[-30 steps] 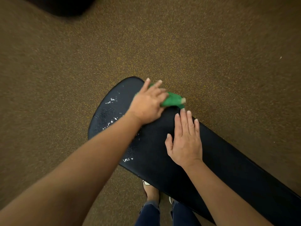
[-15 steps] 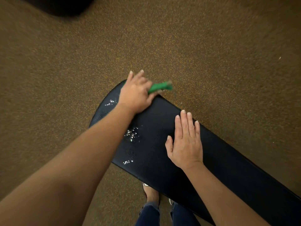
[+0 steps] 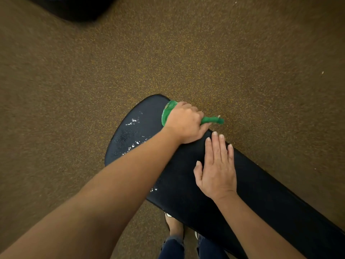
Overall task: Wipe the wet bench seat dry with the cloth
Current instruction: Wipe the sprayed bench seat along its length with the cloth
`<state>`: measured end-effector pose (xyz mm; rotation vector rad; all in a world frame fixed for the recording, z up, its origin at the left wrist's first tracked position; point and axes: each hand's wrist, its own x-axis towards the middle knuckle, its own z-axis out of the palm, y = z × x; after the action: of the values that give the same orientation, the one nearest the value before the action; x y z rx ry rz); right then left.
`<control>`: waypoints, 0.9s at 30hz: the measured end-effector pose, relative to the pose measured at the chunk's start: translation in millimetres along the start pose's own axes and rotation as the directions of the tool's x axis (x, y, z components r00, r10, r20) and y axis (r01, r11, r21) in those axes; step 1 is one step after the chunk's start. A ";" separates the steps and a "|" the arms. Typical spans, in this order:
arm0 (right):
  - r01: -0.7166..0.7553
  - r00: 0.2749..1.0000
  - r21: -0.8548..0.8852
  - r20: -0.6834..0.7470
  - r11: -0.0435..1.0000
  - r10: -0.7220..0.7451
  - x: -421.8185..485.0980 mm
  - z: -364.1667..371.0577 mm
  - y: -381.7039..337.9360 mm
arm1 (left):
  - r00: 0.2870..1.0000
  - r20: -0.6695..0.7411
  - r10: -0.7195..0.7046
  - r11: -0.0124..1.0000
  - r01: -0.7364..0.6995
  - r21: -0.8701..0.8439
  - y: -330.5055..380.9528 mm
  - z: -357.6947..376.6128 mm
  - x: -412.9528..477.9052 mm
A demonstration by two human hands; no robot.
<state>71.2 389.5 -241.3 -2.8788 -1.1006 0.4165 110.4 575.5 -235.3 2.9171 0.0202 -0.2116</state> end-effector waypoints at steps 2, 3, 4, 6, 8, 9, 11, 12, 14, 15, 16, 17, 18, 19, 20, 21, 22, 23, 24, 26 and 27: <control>0.003 1.000 0.004 -0.012 1.000 -0.003 0.2 0.7 0.6 | 0.997 -0.043 0.065 0.998 -0.065 0.001 -21.9 1.5 -2.0; 0.006 1.000 0.006 -0.015 1.000 -0.006 -0.1 1.1 0.6 | 0.997 -0.054 0.050 0.999 -0.050 -0.005 -34.6 0.5 -2.7; 0.007 1.000 0.010 -0.013 1.000 -0.007 -0.5 1.1 0.5 | 0.997 -0.074 0.011 1.000 -0.012 -0.010 -46.7 -0.3 -3.2; 0.005 1.000 0.018 -0.015 1.000 -0.005 -0.2 1.0 0.5 | 0.987 -0.136 -0.086 0.996 0.085 -0.009 -61.8 -1.0 -4.4; 0.010 1.000 0.017 -0.020 1.000 -0.010 0.3 1.9 1.1 | 0.949 -0.213 -0.231 0.973 0.226 -0.048 -66.7 0.7 -8.3; 0.014 1.000 0.019 -0.021 1.000 -0.014 0.2 2.3 1.7 | 0.909 -0.240 -0.342 0.940 0.327 -0.100 -67.9 0.2 -10.5; 0.019 1.000 0.024 -0.022 1.000 -0.019 -0.3 3.0 2.6 | 0.769 -0.223 -0.600 0.797 0.550 -0.249 -72.4 -2.7 -13.8; 0.018 1.000 0.024 -0.022 1.000 -0.018 -0.3 3.1 2.8 | 0.701 -0.188 -0.688 0.719 0.624 -0.306 -74.3 -3.7 -16.2; 0.017 1.000 0.028 -0.016 0.999 -0.017 -0.1 2.8 2.3 | 0.644 -0.155 -0.749 0.653 0.677 -0.339 -75.3 -6.0 -25.2; 0.018 1.000 0.033 -0.013 0.999 -0.017 -0.3 2.6 2.4 | 0.623 -0.143 -0.769 0.629 0.697 -0.344 -75.5 -7.3 -31.8; 0.016 1.000 0.038 -0.011 0.999 -0.016 -0.2 2.5 2.6 | 0.583 -0.121 -0.803 0.584 0.731 -0.353 -76.3 -8.9 -38.7; 0.016 1.000 0.041 -0.010 0.999 -0.016 -0.3 2.3 2.9 | 0.523 -0.086 -0.848 0.516 0.776 -0.364 -78.7 -9.4 -46.6; 0.017 1.000 0.043 -0.011 0.999 -0.017 -0.2 2.2 2.8 | 0.453 -0.047 -0.890 0.437 0.819 -0.371 -82.3 -9.5 -56.3; 0.018 1.000 0.042 -0.013 0.999 -0.018 -0.2 2.2 2.7 | 0.387 -0.005 -0.922 0.360 0.852 -0.381 -86.2 -10.2 -66.6; 0.018 1.000 0.037 -0.013 0.999 -0.018 0.1 2.2 2.4 | 0.328 0.036 -0.944 0.287 0.872 -0.397 -89.5 -11.7 -75.8; 0.017 1.000 0.029 -0.011 0.999 -0.016 -0.1 2.1 2.2 | 0.273 0.072 -0.959 0.222 0.887 -0.405 -90.9 -14.0 -81.3; 0.014 1.000 0.023 -0.011 1.000 -0.014 0.0 2.0 2.2 | 0.229 0.102 -0.968 0.170 0.900 -0.402 -91.2 -16.1 -81.2; 0.012 1.000 0.018 -0.013 1.000 -0.011 0.1 2.0 2.2 | 0.206 0.119 -0.971 0.146 0.911 -0.386 -90.5 -18.4 -75.9; 0.011 1.000 0.016 -0.017 1.000 -0.010 0.1 2.2 1.7 | 0.210 0.127 -0.969 0.151 0.918 -0.366 -89.1 -20.5 -66.8; 0.015 1.000 0.018 -0.023 1.000 -0.014 -0.4 2.8 0.7 | 0.292 0.125 -0.948 0.234 0.909 -0.345 -83.3 -25.1 -43.3; 0.016 1.000 0.020 -0.026 1.000 -0.016 -0.6 2.9 0.5 | 0.353 0.119 -0.928 0.296 0.892 -0.341 -79.7 -26.6 -32.9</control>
<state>70.4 388.6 -244.0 -2.8477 -1.1079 0.3867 79.2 659.1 -221.9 2.1482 1.6181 -0.1874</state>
